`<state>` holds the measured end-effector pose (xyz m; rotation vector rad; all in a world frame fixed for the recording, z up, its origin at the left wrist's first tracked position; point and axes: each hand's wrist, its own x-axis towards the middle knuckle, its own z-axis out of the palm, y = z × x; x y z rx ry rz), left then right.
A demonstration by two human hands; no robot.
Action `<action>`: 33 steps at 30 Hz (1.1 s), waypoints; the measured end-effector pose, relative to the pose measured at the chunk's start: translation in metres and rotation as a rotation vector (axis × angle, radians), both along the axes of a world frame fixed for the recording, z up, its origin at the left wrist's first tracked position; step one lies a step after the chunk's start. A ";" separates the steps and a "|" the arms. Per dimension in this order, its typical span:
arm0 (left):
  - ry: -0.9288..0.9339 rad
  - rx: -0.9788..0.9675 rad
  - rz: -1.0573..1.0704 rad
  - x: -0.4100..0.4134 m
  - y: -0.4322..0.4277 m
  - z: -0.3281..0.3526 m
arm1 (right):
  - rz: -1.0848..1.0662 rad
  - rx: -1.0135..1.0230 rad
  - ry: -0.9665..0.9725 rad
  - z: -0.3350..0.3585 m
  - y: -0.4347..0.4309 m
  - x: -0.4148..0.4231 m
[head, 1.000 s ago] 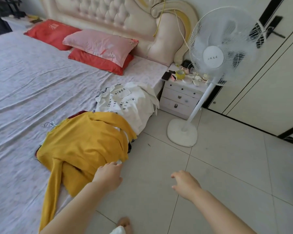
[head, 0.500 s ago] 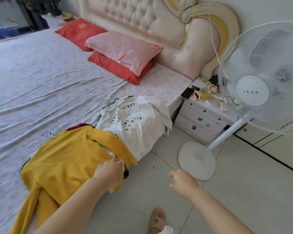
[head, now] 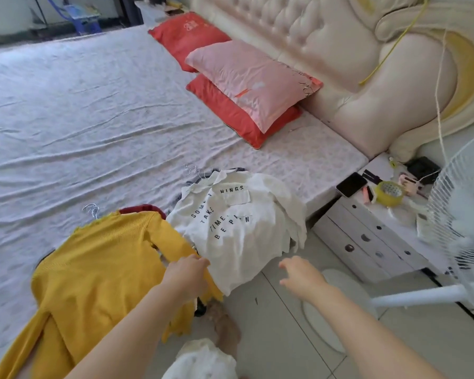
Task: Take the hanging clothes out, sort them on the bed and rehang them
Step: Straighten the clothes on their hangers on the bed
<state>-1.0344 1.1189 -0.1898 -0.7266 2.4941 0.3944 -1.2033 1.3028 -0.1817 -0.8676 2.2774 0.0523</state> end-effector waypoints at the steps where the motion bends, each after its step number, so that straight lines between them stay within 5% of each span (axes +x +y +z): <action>1: 0.006 0.013 0.019 -0.011 -0.009 -0.004 | 0.006 0.008 0.000 -0.003 -0.011 -0.012; 18: -0.025 0.070 0.286 -0.130 -0.152 -0.022 | 0.349 0.047 -0.040 -0.032 -0.219 -0.172; 33: -0.014 0.150 0.737 -0.195 -0.223 -0.108 | 0.693 0.082 -0.121 -0.151 -0.414 -0.255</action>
